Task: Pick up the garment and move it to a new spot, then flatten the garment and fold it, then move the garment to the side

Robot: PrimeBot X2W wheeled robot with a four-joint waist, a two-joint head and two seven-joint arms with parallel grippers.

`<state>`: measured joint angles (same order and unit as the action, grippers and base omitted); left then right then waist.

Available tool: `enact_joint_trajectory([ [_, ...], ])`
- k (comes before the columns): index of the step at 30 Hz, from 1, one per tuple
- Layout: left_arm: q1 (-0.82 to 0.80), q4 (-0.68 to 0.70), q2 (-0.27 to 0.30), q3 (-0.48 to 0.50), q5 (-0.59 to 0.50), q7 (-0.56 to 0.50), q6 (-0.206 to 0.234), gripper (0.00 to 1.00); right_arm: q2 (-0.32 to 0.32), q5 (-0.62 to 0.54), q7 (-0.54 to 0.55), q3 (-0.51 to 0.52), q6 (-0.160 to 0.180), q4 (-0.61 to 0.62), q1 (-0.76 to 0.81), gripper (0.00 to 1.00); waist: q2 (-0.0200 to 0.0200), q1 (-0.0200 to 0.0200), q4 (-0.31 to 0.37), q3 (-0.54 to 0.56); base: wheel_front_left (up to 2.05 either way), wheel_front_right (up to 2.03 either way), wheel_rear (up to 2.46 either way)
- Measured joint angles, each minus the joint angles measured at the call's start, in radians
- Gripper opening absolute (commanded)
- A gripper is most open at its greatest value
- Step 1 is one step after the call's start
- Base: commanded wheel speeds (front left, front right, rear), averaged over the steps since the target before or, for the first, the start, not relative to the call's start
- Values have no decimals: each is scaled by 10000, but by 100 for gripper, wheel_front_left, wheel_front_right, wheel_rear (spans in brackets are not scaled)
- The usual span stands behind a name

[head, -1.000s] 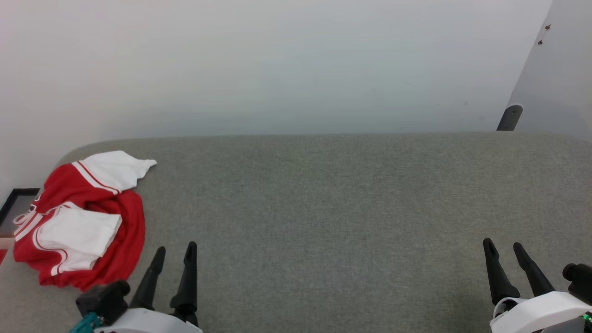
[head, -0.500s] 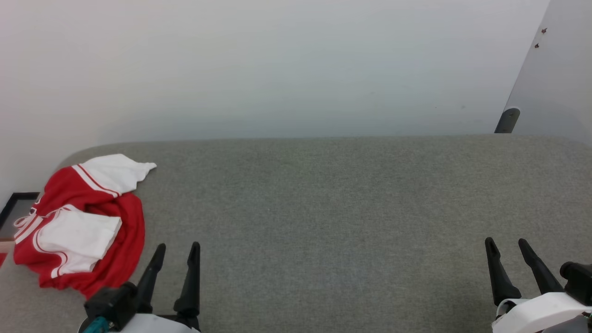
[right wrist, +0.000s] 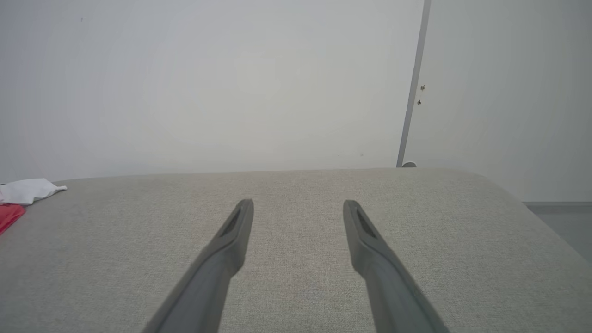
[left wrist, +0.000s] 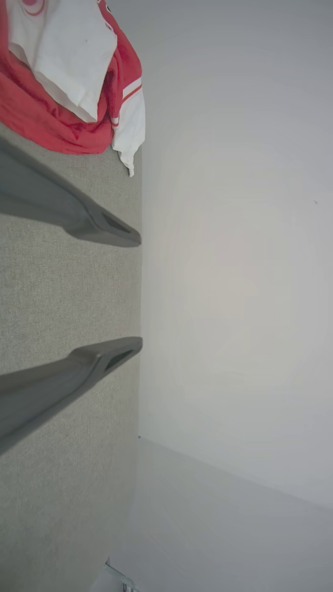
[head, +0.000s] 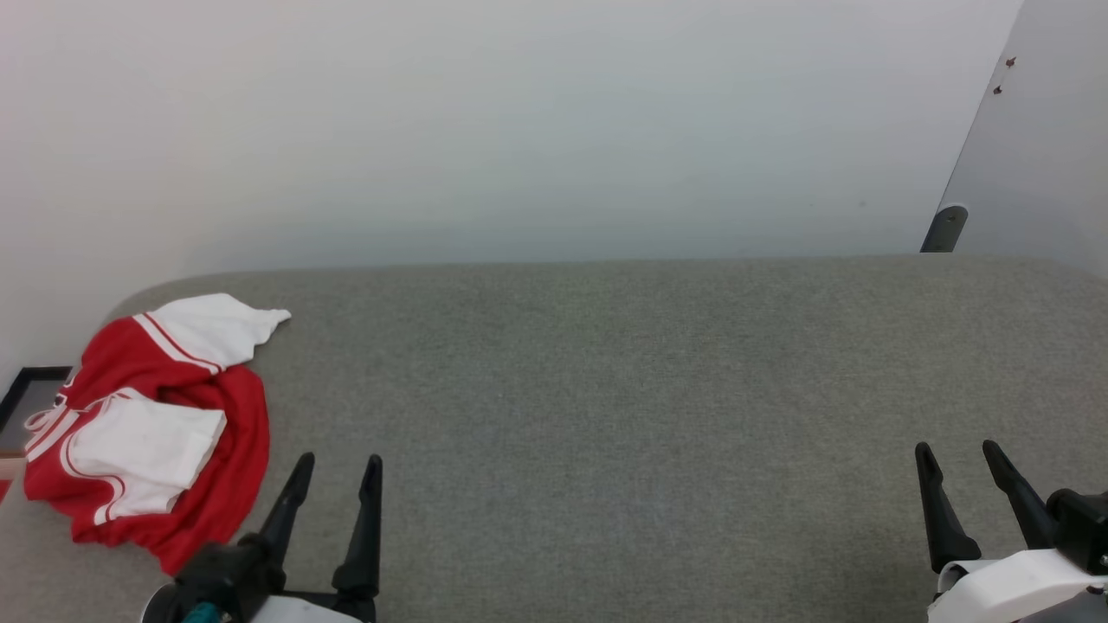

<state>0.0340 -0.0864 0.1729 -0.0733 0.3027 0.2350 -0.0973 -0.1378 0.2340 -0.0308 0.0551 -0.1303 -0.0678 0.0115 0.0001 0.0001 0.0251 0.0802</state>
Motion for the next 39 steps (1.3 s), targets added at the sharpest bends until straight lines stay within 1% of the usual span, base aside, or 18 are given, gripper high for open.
enact_joint_trajectory([
  [14,105,117,-6,-15,-899,257,-86,100,-13,-943,-90,52,0,267,117,100,0,0,39,87,0,0,0],
  [28,113,63,-81,33,-991,286,-100,100,-8,-980,-94,69,0,299,158,100,0,0,-7,93,0,0,0],
  [32,98,-107,-107,92,-988,290,-92,100,2,-968,-111,92,0,301,226,100,0,0,-134,124,0,0,0],
  [34,66,-305,-84,140,-986,236,-8,100,0,-941,-132,82,0,301,253,100,0,0,-252,156,0,0,0],
  [39,-198,-644,40,401,-813,67,155,100,36,-846,-119,-40,0,255,412,100,0,0,-711,265,0,0,0],
])
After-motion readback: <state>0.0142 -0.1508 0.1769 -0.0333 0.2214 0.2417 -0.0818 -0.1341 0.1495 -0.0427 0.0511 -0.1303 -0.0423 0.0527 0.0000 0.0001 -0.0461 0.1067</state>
